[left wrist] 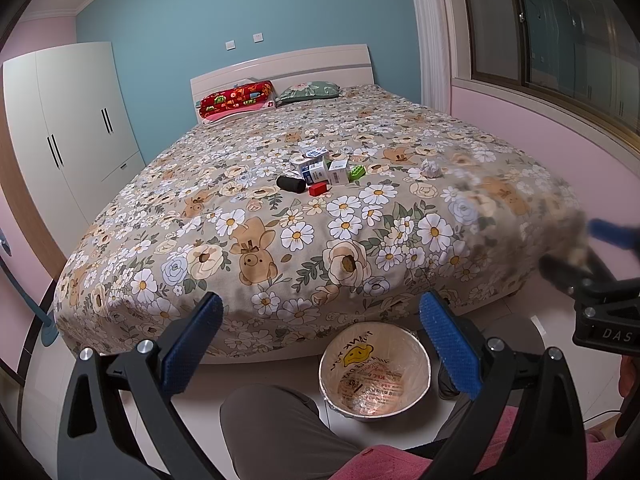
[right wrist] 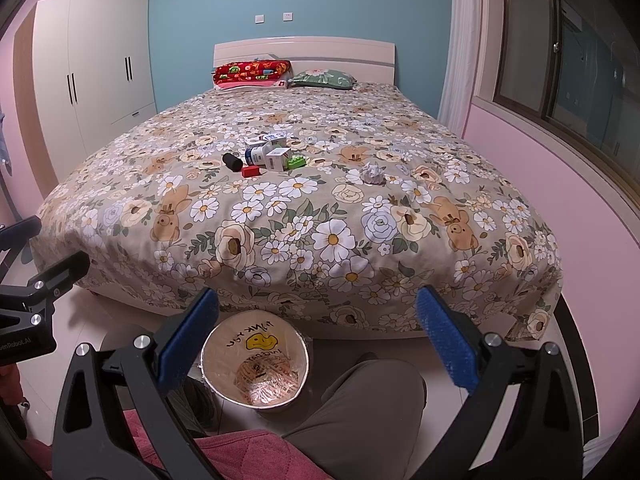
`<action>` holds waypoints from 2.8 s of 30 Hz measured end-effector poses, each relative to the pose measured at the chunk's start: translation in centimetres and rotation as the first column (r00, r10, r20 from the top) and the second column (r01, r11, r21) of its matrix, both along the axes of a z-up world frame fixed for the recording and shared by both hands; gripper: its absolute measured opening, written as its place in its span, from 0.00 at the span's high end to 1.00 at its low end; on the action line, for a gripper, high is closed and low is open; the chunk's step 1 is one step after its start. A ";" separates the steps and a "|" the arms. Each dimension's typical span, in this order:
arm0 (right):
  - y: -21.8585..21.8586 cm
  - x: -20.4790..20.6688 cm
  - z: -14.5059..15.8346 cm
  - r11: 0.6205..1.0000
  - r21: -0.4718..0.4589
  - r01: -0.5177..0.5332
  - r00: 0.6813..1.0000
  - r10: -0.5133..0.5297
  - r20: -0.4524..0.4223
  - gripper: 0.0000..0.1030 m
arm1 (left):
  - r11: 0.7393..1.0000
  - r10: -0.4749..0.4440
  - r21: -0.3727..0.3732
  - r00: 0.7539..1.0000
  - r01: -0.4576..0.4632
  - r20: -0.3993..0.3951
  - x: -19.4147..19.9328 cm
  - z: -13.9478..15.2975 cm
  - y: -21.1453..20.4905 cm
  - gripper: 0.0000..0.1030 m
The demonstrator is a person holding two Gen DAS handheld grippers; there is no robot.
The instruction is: Collect trash
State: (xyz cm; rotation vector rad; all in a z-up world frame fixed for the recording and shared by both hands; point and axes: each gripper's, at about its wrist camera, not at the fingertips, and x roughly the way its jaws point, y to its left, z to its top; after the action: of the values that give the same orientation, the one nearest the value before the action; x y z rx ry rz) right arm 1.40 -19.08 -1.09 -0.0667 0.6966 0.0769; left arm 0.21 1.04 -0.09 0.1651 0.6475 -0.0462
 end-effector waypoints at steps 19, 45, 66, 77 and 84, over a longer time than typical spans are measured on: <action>-0.2 0.1 -0.1 1.000 0.002 -0.001 1.000 0.001 -0.004 0.06 | 1.000 0.000 -0.002 1.000 0.000 -0.008 0.1 -0.4 0.5 0.03; -3.2 13.0 0.6 0.998 -0.009 0.060 0.998 -0.060 -0.017 0.06 | 0.998 0.043 -0.033 0.994 -0.047 -0.105 14.3 -1.7 0.8 0.03; -8.0 34.0 -4.9 0.991 -0.028 0.133 0.985 -0.136 -0.109 0.06 | 0.950 0.243 -0.128 0.933 -0.284 -0.267 38.5 -6.6 3.6 0.03; -8.3 42.7 -11.5 0.988 -0.057 0.143 0.963 -0.152 -0.223 0.06 | 0.864 0.378 -0.176 0.838 -0.472 -0.395 48.0 -12.3 7.1 0.03; -8.2 46.1 -14.7 0.987 -0.069 0.148 0.945 -0.161 -0.286 0.06 | 0.813 0.417 -0.190 0.778 -0.550 -0.470 51.8 -15.8 8.4 0.04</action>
State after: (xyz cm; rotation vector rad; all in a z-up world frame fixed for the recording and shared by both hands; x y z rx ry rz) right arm 47.55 -27.30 -15.80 -0.0454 0.9960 -0.0827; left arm 52.05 9.49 -15.88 -0.3466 1.0797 0.3327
